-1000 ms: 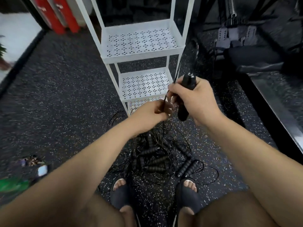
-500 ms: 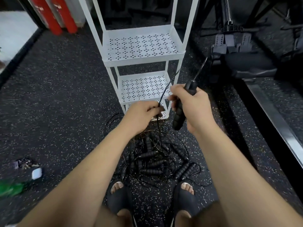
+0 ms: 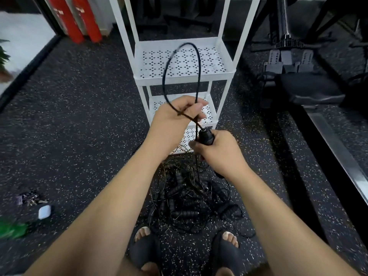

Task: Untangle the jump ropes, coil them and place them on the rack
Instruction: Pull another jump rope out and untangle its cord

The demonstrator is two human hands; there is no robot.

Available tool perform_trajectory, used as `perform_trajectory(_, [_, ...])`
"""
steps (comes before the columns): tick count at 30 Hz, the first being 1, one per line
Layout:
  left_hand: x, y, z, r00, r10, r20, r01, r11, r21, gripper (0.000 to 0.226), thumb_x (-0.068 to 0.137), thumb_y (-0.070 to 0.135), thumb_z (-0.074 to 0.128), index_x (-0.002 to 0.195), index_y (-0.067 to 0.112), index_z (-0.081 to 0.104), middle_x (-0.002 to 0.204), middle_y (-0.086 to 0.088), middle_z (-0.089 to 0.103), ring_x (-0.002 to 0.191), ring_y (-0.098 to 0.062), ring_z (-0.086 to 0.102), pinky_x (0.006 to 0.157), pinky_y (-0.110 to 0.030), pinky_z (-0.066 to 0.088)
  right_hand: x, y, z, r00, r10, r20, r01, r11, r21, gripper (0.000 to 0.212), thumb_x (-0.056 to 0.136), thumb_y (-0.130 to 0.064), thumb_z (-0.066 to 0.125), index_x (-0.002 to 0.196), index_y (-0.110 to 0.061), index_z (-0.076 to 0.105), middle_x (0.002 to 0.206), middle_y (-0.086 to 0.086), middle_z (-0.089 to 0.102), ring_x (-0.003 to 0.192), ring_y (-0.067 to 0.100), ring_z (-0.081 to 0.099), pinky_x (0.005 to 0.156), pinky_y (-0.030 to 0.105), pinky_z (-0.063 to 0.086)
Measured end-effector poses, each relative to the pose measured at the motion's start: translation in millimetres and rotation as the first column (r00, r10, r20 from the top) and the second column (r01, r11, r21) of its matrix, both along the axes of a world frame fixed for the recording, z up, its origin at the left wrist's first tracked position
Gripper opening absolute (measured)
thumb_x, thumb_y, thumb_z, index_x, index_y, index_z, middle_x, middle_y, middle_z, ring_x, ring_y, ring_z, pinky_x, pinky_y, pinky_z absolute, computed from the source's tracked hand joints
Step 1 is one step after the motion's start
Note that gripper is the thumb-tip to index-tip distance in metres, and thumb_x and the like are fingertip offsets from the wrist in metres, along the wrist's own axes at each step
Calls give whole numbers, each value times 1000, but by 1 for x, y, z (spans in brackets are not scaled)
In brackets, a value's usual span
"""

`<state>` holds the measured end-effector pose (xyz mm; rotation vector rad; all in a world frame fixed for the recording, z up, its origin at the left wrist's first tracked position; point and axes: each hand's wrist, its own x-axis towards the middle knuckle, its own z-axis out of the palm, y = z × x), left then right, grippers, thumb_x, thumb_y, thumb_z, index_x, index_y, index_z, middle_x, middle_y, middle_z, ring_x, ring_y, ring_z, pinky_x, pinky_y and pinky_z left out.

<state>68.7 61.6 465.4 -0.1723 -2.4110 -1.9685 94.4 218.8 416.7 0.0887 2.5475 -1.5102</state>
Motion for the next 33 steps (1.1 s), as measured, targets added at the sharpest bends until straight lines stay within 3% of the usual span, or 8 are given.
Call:
perform_trajectory(3, [-4,-5,-6,994,7,109,-7,1000,1,24,112,32,53,124,23,73,102,3,82,91,-7,76,80,-25,54,3,-1,3,1000,-26,-4,26,999,-25,35,90,-38,84,86,-5,72,77,14,77,67,36,69,70,46,58])
perform_trajectory(6, [-6,-9,-22,956,-88,281,100,995,-28,30,114,35,43,128,33,70,110,9,80,101,-11,77,102,-44,57,7,4,18,997,-80,12,80,969,-235,18,92,-25,85,82,-14,75,73,8,78,60,23,66,67,40,54])
perform_trajectory(10, [4,-3,-48,868,-238,437,365,901,-234,35,103,19,57,124,45,67,115,21,75,113,-3,68,116,-45,46,4,14,44,978,-207,39,200,856,-476,19,91,-17,85,90,-2,73,78,13,76,61,20,63,64,36,54])
perform_trajectory(14, [15,14,-86,772,-314,552,535,791,-299,31,93,31,75,113,55,71,121,18,76,124,-24,70,117,-49,48,0,25,61,959,-283,3,235,791,-564,14,94,-13,82,88,-6,71,77,12,74,61,20,59,57,30,50])
perform_trajectory(17, [21,27,-106,762,-347,546,592,716,-370,20,102,29,70,117,42,73,114,23,71,116,-8,66,108,-29,46,-3,35,65,949,-314,-7,242,745,-622,14,94,-13,81,94,-3,71,77,11,73,59,19,59,57,29,49])
perform_trajectory(21, [24,30,-115,783,-307,541,576,686,-445,15,108,40,60,110,40,75,117,20,74,114,-20,70,100,-34,53,-7,48,68,926,-378,12,287,681,-674,22,95,-14,81,108,0,71,79,9,72,60,17,59,57,27,49])
perform_trajectory(26, [15,20,-114,865,-270,424,477,706,-523,33,102,57,61,122,35,76,111,10,77,70,-5,63,62,-18,49,-12,61,65,914,-396,84,322,585,-744,17,96,-17,80,106,-7,70,83,8,71,63,15,58,59,27,49])
perform_trajectory(33, [2,17,-95,924,-241,296,370,753,-545,19,107,40,61,112,34,78,98,9,77,86,-17,71,89,-39,59,-10,50,38,935,-304,185,345,649,-678,25,95,-24,83,113,-9,73,84,7,73,63,15,57,61,27,51])
